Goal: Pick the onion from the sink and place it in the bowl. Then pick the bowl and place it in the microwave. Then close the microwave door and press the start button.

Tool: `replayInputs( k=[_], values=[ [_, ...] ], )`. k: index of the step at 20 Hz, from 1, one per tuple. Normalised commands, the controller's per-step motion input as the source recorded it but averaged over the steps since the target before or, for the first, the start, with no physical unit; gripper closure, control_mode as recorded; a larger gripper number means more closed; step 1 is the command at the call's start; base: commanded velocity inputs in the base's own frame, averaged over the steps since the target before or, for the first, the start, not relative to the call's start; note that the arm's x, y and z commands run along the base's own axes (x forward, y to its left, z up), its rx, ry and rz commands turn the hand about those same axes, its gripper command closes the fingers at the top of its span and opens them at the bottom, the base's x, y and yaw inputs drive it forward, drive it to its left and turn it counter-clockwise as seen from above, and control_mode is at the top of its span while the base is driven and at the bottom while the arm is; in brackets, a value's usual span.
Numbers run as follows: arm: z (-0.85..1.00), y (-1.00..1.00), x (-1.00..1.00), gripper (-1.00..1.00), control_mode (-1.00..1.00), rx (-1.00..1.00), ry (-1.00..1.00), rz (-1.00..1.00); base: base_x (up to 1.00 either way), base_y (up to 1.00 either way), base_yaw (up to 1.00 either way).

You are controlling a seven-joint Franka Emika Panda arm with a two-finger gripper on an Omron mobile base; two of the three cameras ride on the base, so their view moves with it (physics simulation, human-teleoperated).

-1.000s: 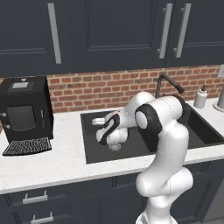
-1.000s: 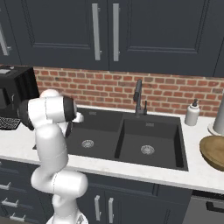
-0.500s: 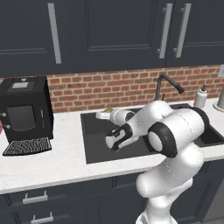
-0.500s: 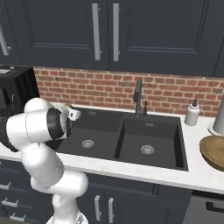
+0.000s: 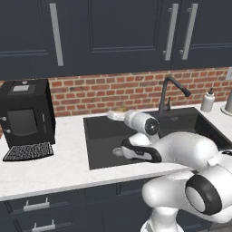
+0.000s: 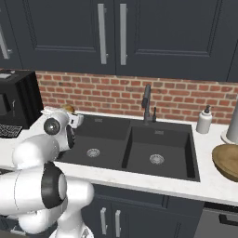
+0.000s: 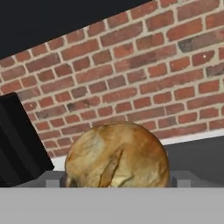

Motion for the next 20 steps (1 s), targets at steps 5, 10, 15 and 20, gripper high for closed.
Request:
replayInputs(
  k=[5,10,15,20],
  values=[
    [0.54,-0.32,-0.66,1.00,-1.00,0.01,0.00,0.00,0.00,0.00,0.00],
    [0.56,-0.32,-0.63,1.00,-1.00,0.00,0.07,0.00,0.00,0.00,0.00],
    [0.38,-0.29,-0.60,1.00,-1.00,0.00,0.17,-0.02,0.00,0.00,0.00],
    [0.00,-0.25,-0.60,1.00,-1.00,-0.11,0.18,-0.14,0.00,0.00,0.00]
  ],
)
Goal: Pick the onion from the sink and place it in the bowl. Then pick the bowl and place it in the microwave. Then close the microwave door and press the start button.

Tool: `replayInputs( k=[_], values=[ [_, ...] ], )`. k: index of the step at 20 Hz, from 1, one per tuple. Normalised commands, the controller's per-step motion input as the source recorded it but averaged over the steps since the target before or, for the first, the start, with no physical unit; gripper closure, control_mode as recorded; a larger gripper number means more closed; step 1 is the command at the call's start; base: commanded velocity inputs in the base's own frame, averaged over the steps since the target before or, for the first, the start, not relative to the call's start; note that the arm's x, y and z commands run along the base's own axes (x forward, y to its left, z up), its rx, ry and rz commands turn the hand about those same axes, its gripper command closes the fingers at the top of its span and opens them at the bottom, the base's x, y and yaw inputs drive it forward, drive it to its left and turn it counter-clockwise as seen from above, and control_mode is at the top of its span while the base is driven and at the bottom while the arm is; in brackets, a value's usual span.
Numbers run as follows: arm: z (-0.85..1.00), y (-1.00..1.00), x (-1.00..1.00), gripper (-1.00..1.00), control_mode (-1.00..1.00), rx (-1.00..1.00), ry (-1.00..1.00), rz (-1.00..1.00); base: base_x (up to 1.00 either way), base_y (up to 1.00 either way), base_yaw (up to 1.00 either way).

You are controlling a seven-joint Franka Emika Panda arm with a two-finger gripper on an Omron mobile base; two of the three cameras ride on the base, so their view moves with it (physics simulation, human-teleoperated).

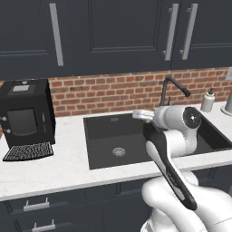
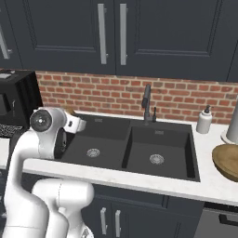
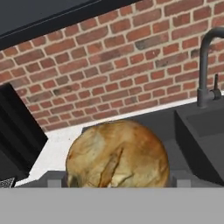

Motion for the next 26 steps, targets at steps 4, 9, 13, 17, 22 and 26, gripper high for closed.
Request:
replayInputs(
  k=[4,9,13,17,22,26],
  values=[
    [0.00,-0.11,-0.45,1.00,-1.00,-0.22,0.20,-0.18,0.00,0.00,0.00],
    [0.01,-0.31,-0.18,1.00,-1.00,-0.25,0.22,-0.15,0.00,0.00,0.00],
    [0.13,-0.72,-0.01,1.00,-1.00,-0.19,0.17,-0.09,0.00,0.00,0.00],
    [0.16,-0.98,-0.03,1.00,-1.00,-0.04,0.12,-0.04,0.00,0.00,0.00],
    [0.02,-0.97,0.00,1.00,-1.00,0.00,0.13,0.00,0.00,0.00,0.00],
    [0.00,-0.96,0.00,1.00,-1.00,0.00,0.09,0.00,0.00,0.00,0.00]
  ],
)
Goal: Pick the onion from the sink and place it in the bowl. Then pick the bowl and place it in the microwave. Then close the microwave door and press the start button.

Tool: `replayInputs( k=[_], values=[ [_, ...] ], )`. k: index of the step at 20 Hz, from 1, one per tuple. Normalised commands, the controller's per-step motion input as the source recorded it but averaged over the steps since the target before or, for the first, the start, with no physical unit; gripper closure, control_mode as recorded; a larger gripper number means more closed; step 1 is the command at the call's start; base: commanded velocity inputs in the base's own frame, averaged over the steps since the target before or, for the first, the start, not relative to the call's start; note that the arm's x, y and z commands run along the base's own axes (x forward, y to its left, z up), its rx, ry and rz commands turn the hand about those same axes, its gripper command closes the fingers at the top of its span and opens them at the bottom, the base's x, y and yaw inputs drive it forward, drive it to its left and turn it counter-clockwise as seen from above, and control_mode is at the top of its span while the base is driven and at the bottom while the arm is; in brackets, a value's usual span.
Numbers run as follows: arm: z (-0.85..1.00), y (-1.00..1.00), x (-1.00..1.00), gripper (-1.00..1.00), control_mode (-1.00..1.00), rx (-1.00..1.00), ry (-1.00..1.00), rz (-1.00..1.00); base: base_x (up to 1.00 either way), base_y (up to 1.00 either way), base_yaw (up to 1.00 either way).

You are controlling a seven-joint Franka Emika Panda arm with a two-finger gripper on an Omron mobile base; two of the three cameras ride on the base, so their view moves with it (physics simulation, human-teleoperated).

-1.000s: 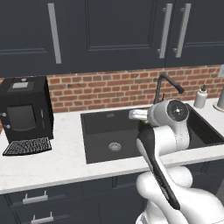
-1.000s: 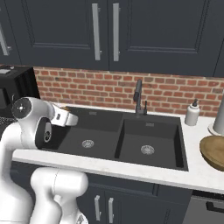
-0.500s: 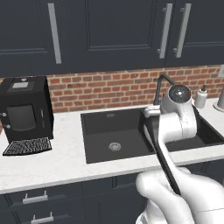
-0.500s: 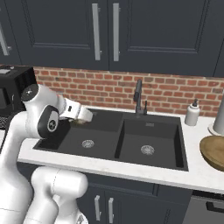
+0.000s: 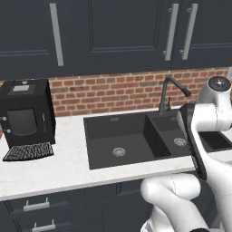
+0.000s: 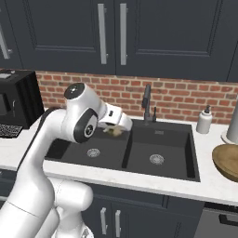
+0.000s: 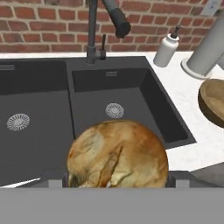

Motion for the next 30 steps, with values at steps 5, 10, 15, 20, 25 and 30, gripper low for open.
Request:
replayInputs(
  k=[5,10,15,20,25,30],
  values=[
    [0.00,-0.86,0.00,1.00,-1.00,0.00,0.13,-0.01,0.00,0.00,0.00],
    [0.00,-0.87,0.00,1.00,-1.00,0.00,0.14,-0.01,0.00,0.00,0.00],
    [0.00,-0.81,0.00,1.00,-1.00,0.00,0.14,-0.04,0.00,0.00,0.00],
    [0.00,-0.78,0.00,1.00,-1.00,0.00,0.14,-0.03,0.00,0.00,0.00],
    [-0.01,-0.84,0.00,1.00,-1.00,0.00,0.01,-0.02,0.00,0.00,0.00],
    [-0.15,-0.79,0.00,1.00,-1.00,0.02,0.00,0.00,0.00,0.00,0.00]
  ],
)
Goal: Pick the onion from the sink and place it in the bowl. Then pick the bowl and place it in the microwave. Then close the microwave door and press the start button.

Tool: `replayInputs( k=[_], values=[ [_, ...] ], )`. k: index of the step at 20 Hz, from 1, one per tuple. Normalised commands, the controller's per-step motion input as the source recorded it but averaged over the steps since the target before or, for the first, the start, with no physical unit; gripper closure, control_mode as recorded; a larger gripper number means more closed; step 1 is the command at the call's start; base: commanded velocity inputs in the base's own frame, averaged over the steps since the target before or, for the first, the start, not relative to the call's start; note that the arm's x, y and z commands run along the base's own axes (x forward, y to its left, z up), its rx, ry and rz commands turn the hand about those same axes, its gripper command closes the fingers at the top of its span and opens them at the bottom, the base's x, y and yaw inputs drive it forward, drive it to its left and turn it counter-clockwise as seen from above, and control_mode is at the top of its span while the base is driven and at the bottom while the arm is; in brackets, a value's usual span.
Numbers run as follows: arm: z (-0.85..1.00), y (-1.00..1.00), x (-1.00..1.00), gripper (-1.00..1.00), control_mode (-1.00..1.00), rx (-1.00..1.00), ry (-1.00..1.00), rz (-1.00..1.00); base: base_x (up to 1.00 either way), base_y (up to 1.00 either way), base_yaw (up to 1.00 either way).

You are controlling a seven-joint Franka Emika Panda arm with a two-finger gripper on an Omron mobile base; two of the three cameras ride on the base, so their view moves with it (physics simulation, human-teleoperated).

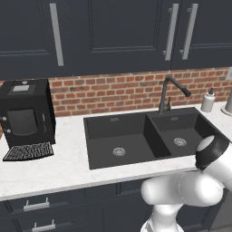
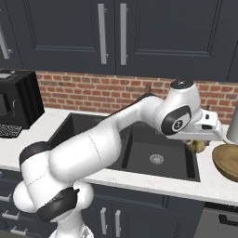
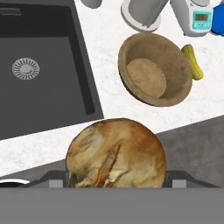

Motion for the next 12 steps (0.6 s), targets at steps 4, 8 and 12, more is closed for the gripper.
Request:
replayInputs(
  k=[4,8,12],
  values=[
    [-0.23,-0.38,0.00,1.00,-1.00,0.01,-0.11,0.00,0.00,0.00,0.00],
    [-0.35,-0.11,0.05,1.00,-1.00,0.00,-0.16,0.00,0.00,0.00,0.00],
    [-0.28,-0.06,0.20,1.00,-1.00,0.00,-0.07,0.00,0.00,0.00,0.00]
  ],
)
